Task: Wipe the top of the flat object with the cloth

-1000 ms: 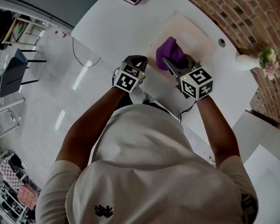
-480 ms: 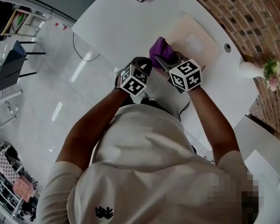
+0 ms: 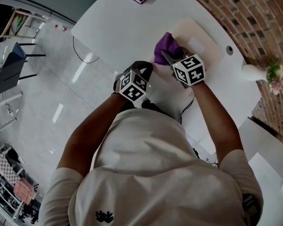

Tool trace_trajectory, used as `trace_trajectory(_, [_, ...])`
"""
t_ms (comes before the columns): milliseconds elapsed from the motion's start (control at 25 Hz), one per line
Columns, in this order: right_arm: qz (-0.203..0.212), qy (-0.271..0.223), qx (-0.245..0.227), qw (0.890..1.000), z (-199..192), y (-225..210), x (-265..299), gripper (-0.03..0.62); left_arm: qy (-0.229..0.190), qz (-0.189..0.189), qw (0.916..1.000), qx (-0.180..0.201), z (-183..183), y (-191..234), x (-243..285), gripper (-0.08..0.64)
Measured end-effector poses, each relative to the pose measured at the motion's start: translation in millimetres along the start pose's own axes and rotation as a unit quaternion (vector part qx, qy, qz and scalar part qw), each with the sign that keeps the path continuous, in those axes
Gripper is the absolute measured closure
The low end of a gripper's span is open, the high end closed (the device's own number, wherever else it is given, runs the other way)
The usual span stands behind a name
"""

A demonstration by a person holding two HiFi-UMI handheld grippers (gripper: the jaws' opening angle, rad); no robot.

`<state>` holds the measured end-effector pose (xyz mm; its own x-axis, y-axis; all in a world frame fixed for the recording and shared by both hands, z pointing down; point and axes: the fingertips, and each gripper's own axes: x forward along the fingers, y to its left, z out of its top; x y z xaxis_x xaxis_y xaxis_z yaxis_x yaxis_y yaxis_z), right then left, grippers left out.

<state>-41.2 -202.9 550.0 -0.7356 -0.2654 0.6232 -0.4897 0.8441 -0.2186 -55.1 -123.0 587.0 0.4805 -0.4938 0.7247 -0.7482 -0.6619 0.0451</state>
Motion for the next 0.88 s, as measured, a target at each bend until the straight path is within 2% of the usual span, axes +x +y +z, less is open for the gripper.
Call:
trace_trajectory(360, [-0.071, 0.001, 0.010, 0.997, 19.9, -85.3, 1.1, 0.515, 0.007, 0.002, 0.9996, 0.027, 0.9, 3.2, -0.4, 0.535])
trace_trajectory(680, [-0.146, 0.005, 0.021, 0.989, 37.7, -161.2, -6.0, 0.515, 0.018, -0.007, 0.9992, 0.034, 0.3, -0.5, -2.6, 0.535])
trace_trajectory(880, [-0.182, 0.011, 0.015, 0.983, 44.1, -192.6, -9.9, 0.515, 0.020, -0.009, 0.9992, 0.034, 0.9, 0.3, -2.0, 0.535])
